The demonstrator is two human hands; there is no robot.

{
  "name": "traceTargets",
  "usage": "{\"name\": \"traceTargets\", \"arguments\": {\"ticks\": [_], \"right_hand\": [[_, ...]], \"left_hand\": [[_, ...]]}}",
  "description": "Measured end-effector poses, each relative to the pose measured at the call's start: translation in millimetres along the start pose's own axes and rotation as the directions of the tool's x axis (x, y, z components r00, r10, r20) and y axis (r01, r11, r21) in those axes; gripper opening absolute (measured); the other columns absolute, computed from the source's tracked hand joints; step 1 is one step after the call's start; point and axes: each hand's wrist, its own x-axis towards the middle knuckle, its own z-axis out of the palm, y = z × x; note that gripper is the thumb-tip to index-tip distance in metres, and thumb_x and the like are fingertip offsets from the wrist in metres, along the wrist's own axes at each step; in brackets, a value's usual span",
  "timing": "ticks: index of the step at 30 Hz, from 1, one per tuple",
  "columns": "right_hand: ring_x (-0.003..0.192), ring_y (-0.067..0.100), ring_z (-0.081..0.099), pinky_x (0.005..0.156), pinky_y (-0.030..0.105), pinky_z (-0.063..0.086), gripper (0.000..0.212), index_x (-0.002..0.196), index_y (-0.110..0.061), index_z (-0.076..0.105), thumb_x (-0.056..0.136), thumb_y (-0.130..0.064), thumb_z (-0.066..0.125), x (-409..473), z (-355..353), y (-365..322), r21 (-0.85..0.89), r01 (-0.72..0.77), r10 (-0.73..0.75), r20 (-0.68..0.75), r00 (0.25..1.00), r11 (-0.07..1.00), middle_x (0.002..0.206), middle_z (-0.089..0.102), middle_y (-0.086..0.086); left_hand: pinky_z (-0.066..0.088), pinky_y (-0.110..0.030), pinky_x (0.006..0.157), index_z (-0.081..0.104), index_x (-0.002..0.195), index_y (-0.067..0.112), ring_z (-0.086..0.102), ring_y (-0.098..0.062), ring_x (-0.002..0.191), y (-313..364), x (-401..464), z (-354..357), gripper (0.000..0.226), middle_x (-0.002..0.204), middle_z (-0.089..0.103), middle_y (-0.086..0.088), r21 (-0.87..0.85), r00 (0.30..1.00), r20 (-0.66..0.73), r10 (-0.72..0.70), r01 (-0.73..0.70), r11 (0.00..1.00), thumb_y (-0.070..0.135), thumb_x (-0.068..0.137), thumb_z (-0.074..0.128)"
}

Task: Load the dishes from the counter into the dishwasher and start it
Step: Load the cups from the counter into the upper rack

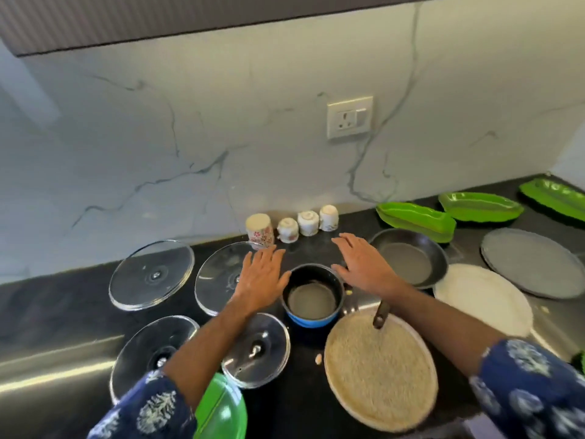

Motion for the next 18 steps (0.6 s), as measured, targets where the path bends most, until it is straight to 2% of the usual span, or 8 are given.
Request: {"name": "traceTargets", "arguments": {"ticks": [5,12,18], "right_hand": [[0.123,0.033,0.049,0.099,0.045,0.045,0.059,0.140,-0.015,0.042,0.090,-0.041,0.061,85.8,6.8,27.5,-0.033,-0.017,0.020,0.104,0.994,0.999,0.140,0.045,0.009],[0.128,0.035,0.044,0.102,0.048,0.043,0.060,0.145,-0.013,0.034,0.094,-0.030,0.060,163.9,14.1,62.9,-0.127,-0.037,0.067,0.242,0.968,0.991,0.150,0.034,0.009],[0.133,0.038,0.042,0.107,0.048,0.041,0.079,0.156,-0.017,0.018,0.093,-0.034,0.063,190.7,29.6,71.7,-0.126,0.007,0.033,0.313,0.949,0.992,0.159,0.023,0.007]], "left_hand": [[0.034,-0.046,0.111,0.038,0.145,0.018,0.040,-0.028,0.137,-10.5,57.9,-0.6,0.057,0.151,0.042,-0.008,0.020,0.999,0.017,-0.037,0.037,0.999,0.049,0.098,0.044],[0.037,-0.045,0.106,0.043,0.138,0.018,0.047,-0.026,0.128,-9.3,94.0,-2.5,0.047,0.140,0.049,-0.005,0.011,0.995,0.033,-0.094,0.093,0.996,0.044,0.098,0.046],[0.029,-0.049,0.115,0.044,0.139,0.020,0.045,-0.024,0.131,-12.6,98.5,0.4,0.047,0.144,0.047,-0.003,0.018,0.997,-0.005,-0.074,0.074,0.997,0.042,0.098,0.046]]}}
